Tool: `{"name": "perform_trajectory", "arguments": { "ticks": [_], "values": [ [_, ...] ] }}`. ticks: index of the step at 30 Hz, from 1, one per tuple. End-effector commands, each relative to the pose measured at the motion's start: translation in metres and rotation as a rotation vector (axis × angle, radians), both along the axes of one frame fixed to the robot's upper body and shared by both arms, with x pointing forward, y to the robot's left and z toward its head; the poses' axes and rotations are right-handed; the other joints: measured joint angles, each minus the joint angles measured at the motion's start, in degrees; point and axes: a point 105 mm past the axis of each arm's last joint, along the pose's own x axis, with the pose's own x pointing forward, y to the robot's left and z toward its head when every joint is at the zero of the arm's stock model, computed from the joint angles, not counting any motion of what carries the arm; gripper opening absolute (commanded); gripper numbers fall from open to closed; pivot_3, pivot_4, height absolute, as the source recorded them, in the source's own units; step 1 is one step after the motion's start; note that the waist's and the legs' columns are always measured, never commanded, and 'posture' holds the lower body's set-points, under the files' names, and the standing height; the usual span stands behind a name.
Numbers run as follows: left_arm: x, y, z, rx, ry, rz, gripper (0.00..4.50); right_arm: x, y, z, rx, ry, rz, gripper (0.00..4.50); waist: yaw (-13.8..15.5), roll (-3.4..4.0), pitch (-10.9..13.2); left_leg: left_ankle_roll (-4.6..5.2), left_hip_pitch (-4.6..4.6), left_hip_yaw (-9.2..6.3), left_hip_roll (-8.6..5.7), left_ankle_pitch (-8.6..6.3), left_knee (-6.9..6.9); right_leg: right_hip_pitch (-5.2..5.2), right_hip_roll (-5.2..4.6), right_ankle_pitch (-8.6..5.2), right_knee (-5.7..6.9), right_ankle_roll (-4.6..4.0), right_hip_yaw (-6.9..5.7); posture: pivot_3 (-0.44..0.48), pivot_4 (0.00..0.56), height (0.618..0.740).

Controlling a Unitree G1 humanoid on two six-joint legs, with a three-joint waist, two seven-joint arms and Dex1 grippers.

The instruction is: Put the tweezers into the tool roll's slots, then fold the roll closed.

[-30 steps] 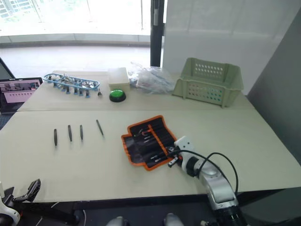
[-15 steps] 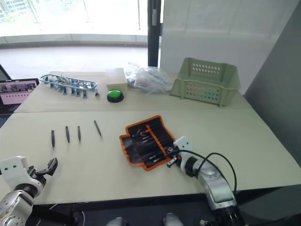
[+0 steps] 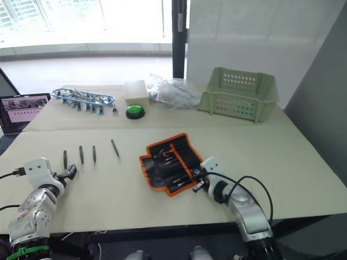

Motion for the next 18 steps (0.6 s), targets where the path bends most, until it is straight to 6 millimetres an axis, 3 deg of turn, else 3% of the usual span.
{"name": "perform_trajectory", "arguments": {
  "ticks": [1,6,15,18],
  "values": [
    [0.011,-0.01,-0.023,-0.031,0.073,-0.052,4.47,-0.002,0.003,-0.003,0.0,0.016,0.013,0.0,0.1,0.05,0.0,0.0,0.01,0.0,-0.01,0.0,0.0,0.02,0.0,0.02,0.0,0.03,0.0,0.0,0.15,0.725],
    [0.02,-0.023,-0.031,-0.039,0.077,-0.087,3.1,-0.002,0.005,0.0,0.001,0.009,0.016,0.0,0.8,0.24,-0.1,0.0,0.02,0.0,-0.04,0.0,0.0,0.04,-0.02,0.05,-0.01,0.09,0.02,0.0,0.15,0.725],
    [0.025,-0.028,-0.029,-0.04,0.057,-0.097,0.09,-0.001,0.004,0.001,0.0,0.005,0.017,0.0,1.5,0.28,-0.1,0.0,-0.05,0.01,-0.06,0.0,0.01,0.05,-0.05,0.05,-0.1,0.11,0.02,0.0,0.15,0.725],
    [0.025,-0.027,-0.026,-0.033,0.05,-0.098,0.04,-0.002,0.004,0.001,-0.001,0.005,0.018,0.0,1.5,0.28,-0.1,-0.01,-0.05,0.01,-0.06,0.0,0.01,0.05,-0.05,0.05,-0.12,0.11,0.02,0.0,0.15,0.725]
  ]
}}
